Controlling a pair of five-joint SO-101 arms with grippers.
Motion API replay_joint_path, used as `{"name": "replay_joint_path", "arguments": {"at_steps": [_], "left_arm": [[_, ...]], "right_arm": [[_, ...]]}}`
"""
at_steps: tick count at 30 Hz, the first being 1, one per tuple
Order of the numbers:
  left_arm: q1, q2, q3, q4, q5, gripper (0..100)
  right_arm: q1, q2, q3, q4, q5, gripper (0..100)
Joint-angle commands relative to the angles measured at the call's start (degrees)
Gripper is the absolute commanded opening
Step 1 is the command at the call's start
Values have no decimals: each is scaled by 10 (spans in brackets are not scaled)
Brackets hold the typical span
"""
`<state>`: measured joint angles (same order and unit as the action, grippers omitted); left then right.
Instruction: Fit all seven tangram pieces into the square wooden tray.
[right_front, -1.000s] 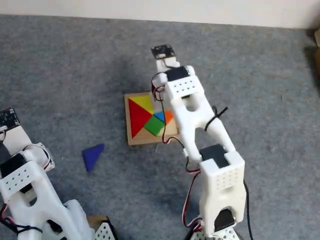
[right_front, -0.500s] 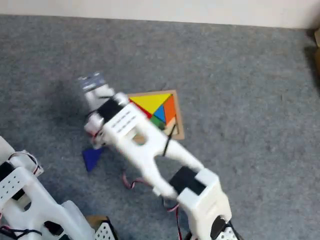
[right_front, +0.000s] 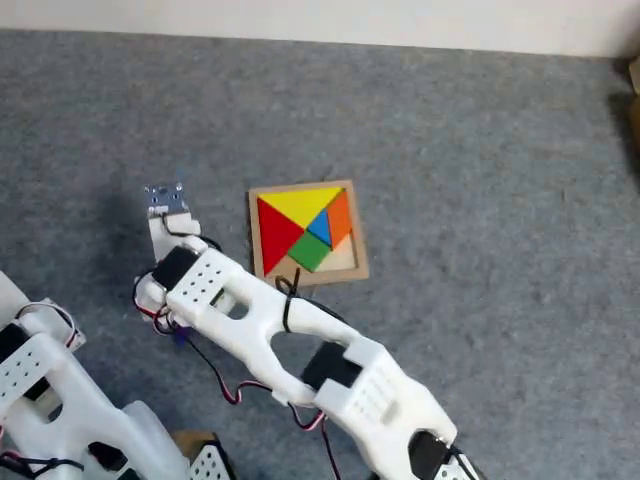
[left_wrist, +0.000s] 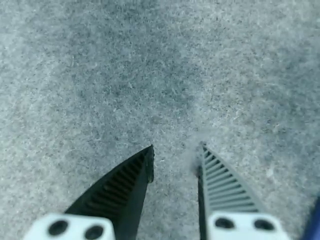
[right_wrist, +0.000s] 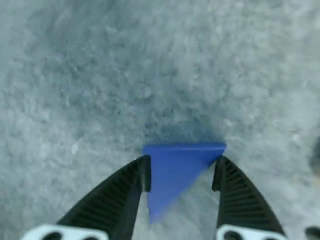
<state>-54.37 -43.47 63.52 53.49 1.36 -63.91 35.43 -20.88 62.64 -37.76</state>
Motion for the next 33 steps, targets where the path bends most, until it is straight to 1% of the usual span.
{"name": "replay_joint_path", "arguments": {"at_steps": [1, 9, 14, 17, 19, 22, 26, 29, 31, 33], "left_arm": [[-7, -16, -25, -8, 7, 152], [-7, -16, -24, -8, 7, 152], [-7, -16, -23, -8, 7, 151], [-7, -16, -23, -8, 7, 150], [-7, -16, -22, -7, 7, 149], [-7, -16, -22, -6, 7, 149], [-7, -16, -22, -6, 7, 149], [-6, -16, -22, -6, 7, 148], [-6, -16, -22, -5, 7, 148], [-6, -16, -22, -5, 7, 148]], "right_arm": [[-7, 1, -21, -33, -16, 201], [-6, 47, -21, -31, -12, 201], [-6, 51, -21, 7, -11, 201], [-5, 52, -21, 21, 27, 202], [-4, 52, -21, 21, 40, 202], [-3, 52, -19, 22, 40, 202], [-1, 53, -21, 55, 41, 202], [16, 53, -21, 74, 44, 202], [34, 53, -21, 94, 85, 202], [50, 53, -21, 118, 147, 202]]}}
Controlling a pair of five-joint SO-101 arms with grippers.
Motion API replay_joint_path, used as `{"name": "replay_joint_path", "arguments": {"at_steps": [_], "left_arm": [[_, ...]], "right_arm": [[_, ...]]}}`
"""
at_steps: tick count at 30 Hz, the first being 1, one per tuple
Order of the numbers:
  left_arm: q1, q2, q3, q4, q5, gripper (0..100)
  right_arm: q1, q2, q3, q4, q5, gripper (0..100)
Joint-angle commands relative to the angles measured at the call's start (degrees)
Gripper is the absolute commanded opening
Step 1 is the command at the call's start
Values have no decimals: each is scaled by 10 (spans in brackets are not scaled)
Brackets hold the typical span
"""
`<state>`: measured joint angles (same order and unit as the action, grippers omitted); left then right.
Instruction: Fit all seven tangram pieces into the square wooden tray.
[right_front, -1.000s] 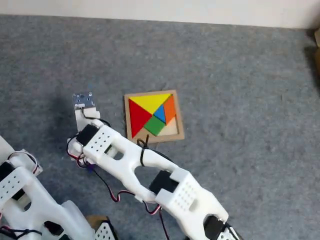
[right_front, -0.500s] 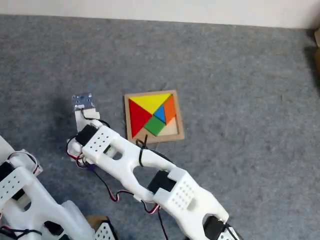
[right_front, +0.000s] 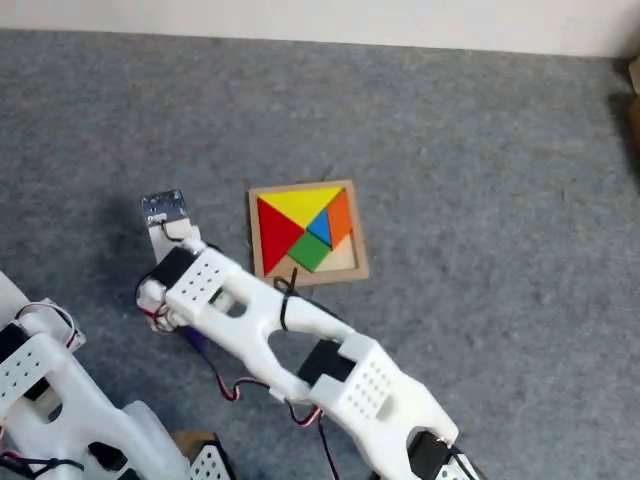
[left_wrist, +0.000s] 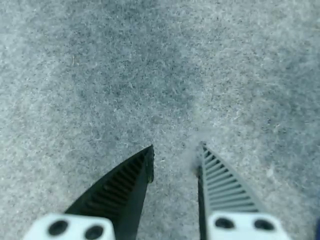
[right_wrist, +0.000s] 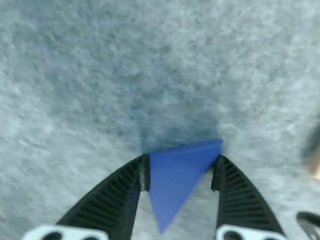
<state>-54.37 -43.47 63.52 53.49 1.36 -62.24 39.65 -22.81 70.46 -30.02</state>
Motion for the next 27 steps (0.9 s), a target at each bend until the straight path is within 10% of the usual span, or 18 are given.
{"name": "replay_joint_path", "arguments": {"at_steps": [1, 8, 27], "left_arm": [[-6, -16, -22, -5, 7, 148], [-4, -16, -22, -5, 7, 147], [-4, -16, -21, -5, 7, 147]], "right_arm": [[41, 11, -1, 53, 106, 202], [106, 5, -2, 116, 238, 200], [70, -167, -34, 263, 240, 199]]}}
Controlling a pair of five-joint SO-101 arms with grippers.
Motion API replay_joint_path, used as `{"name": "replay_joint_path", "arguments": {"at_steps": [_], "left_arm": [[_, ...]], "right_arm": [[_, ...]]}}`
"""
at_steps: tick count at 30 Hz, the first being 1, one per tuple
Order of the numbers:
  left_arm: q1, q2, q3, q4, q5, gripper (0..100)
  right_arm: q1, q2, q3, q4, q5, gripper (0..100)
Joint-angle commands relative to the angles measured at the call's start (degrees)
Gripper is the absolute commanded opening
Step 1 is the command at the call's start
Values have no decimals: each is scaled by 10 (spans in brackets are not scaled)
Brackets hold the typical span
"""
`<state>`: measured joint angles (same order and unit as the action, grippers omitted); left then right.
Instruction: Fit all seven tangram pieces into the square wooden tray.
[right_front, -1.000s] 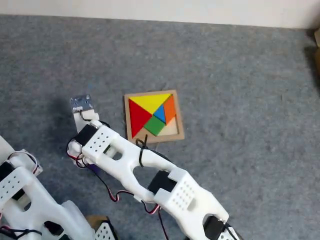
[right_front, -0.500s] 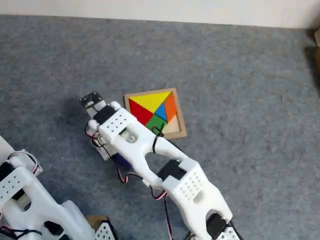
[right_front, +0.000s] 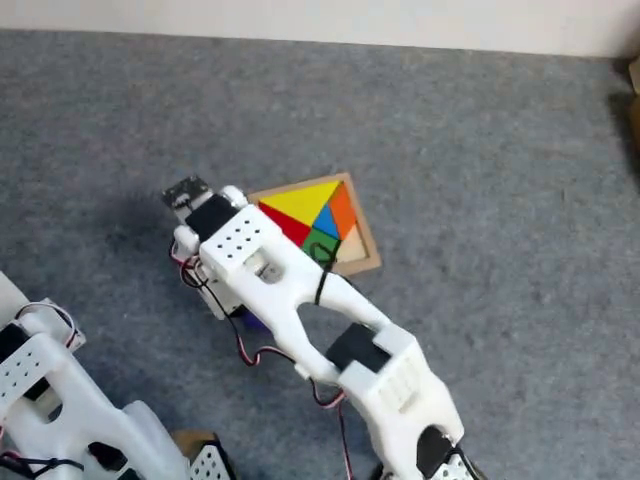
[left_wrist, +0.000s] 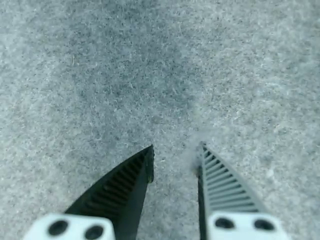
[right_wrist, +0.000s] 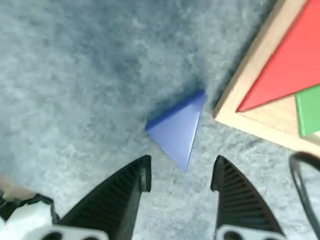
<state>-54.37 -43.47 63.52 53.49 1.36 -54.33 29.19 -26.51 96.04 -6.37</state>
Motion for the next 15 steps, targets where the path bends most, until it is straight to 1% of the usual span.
{"name": "replay_joint_path", "arguments": {"at_steps": [1, 8, 12, 15], "left_arm": [[-4, -16, -21, -5, 7, 147], [-4, -16, -21, -4, 7, 147], [-3, -16, -21, -4, 7, 147], [-3, -15, -21, -4, 7, 147]], "right_arm": [[-11, -71, 12, 7, 4, 199], [-24, -129, 108, -12, 4, 199], [-16, -197, 175, -64, 4, 199], [-11, -245, 244, -128, 4, 199]]}}
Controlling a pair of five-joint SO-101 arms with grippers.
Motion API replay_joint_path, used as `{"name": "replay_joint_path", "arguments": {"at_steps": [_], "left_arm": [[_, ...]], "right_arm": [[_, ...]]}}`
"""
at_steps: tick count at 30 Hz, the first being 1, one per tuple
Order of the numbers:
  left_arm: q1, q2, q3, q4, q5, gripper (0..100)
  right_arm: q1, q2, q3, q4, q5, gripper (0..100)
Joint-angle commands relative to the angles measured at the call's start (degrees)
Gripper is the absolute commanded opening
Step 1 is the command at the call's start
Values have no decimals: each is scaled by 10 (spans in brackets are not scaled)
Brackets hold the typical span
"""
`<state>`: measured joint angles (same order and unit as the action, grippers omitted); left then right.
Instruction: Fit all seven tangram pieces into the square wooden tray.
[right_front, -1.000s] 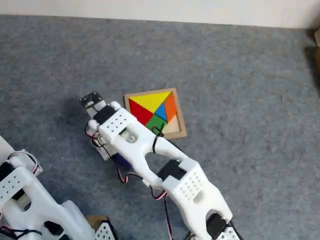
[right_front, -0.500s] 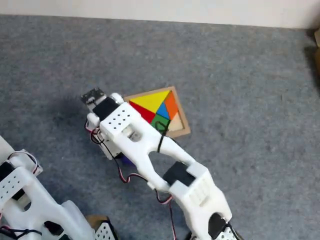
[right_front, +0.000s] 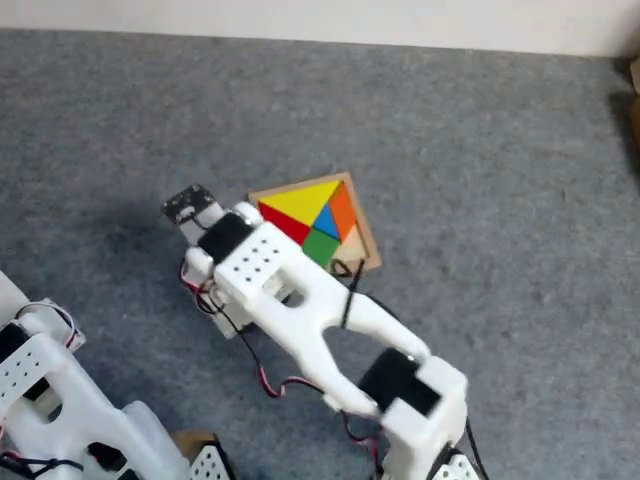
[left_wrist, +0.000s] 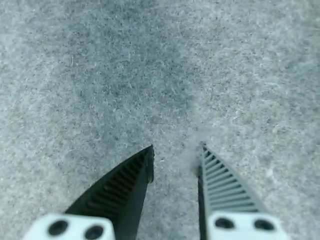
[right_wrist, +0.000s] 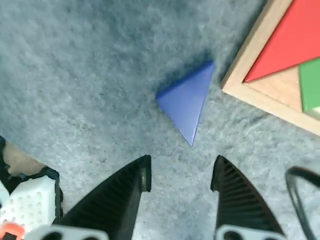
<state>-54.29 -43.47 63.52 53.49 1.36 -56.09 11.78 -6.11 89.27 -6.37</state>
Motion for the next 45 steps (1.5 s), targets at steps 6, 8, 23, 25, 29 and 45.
{"name": "replay_joint_path", "arguments": {"at_steps": [6, 8, 23, 25, 29, 45], "left_arm": [[-4, -15, -21, -4, 7, 147], [-4, -15, -21, -4, 7, 147], [8, -15, -20, -5, 7, 147], [7, -15, -20, -5, 7, 147], [7, -14, -20, -5, 7, 147], [7, -14, -20, -5, 7, 147]], "right_arm": [[10, -87, 166, -244, 4, 199], [10, -87, 192, -310, 4, 199], [25, 3, 187, -324, -46, 203], [25, 12, 158, -285, -46, 203], [25, 22, 130, -247, -47, 203], [-7, 87, 125, -215, -77, 203]]}}
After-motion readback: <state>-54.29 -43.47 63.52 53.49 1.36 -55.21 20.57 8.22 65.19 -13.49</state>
